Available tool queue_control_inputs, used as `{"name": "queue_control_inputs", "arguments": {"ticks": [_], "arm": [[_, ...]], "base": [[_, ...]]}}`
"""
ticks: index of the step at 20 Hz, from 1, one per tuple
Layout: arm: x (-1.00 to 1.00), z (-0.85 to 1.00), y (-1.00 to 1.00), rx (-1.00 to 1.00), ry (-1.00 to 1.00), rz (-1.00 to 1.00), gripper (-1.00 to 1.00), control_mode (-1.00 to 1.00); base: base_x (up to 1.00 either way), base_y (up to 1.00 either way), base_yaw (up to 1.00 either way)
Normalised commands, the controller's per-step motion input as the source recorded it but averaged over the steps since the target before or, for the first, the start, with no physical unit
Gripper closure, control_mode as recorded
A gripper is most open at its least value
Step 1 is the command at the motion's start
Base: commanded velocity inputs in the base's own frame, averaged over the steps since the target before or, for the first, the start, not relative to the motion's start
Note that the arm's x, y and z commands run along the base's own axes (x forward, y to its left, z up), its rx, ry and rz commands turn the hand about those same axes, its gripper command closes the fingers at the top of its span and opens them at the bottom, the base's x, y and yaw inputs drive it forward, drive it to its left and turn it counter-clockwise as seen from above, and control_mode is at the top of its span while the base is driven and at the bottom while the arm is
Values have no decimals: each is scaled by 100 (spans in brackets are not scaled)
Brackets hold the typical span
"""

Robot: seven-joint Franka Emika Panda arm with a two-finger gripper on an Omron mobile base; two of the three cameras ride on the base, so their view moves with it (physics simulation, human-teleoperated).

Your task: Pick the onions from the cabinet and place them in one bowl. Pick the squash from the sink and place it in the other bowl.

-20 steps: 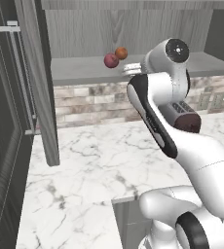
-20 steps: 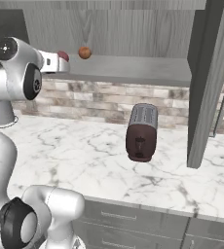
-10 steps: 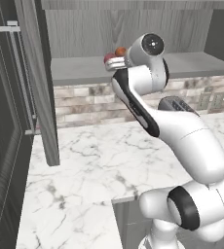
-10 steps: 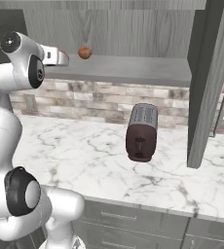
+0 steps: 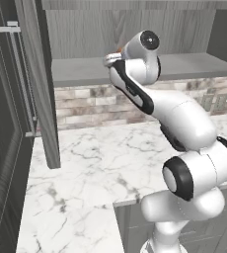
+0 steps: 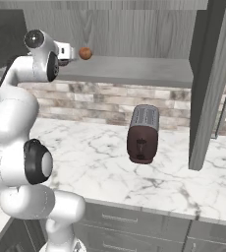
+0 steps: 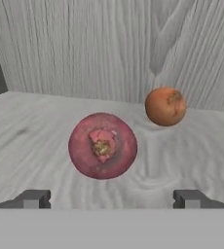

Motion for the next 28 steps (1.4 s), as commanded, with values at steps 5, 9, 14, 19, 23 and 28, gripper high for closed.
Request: {"name": "queue_control_inputs", "arguments": {"ticks": [5,9,14,19,23,28], "arm": [[56,-1,12,0,5,2,-100,-100],[50,-3,13,0,10,0,-100,-100],[45,-7,18,0,5,0,-100,-100],[9,-14,8,0,0,0,100,-100],[0,0,0,0,-1,0,100,-100],[-24,0,2,0,-7,-3,100,-100]], "base": [[0,0,0],[0,0,0],[0,0,0],[0,0,0],[0,0,0],[0,0,0]]}}
